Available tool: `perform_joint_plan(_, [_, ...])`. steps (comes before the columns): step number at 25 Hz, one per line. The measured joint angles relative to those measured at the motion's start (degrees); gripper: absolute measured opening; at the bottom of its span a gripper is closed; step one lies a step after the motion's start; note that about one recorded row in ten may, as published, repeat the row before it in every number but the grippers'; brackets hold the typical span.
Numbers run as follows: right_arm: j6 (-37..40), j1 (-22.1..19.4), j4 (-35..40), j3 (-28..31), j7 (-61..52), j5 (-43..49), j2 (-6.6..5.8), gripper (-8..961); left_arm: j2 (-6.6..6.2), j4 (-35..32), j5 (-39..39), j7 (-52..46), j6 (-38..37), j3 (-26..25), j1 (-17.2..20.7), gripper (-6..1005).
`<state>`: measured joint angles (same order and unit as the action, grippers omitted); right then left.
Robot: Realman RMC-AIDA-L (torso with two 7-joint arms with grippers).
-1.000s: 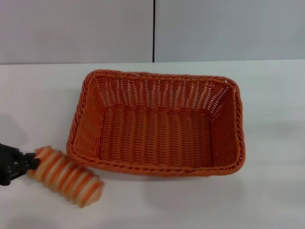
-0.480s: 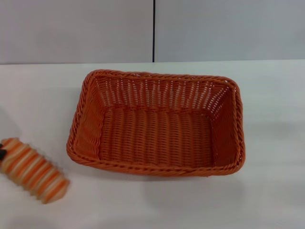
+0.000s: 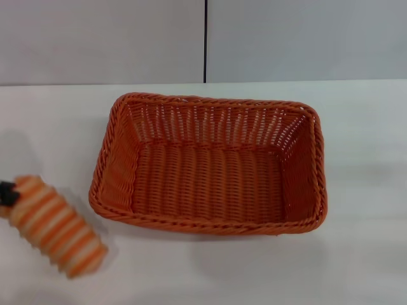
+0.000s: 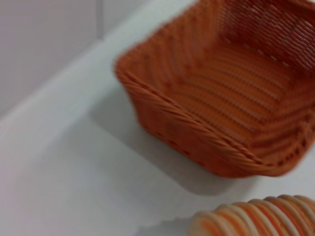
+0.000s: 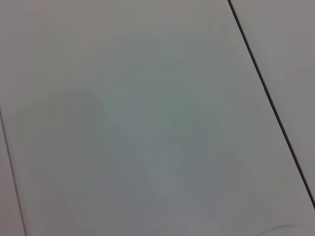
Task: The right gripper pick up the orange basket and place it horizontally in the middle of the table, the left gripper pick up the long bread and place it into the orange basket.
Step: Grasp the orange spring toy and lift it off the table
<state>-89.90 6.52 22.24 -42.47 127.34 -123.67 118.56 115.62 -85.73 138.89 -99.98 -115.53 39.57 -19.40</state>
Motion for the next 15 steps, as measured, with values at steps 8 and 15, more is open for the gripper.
perform_joint_plan(8, [-0.02, -0.24, 0.08, 0.02, 0.01, 0.1, 0.0, 542, -0.23, -0.85, -1.99, -2.83, -0.17, 6.93, 0.52, 86])
perform_joint_plan(15, [-0.02, -0.35, 0.02, 0.02, 0.01, 0.1, -0.12, 542, -1.53, -1.41, -9.46, -5.28, -0.03, 6.41, 1.1, 87])
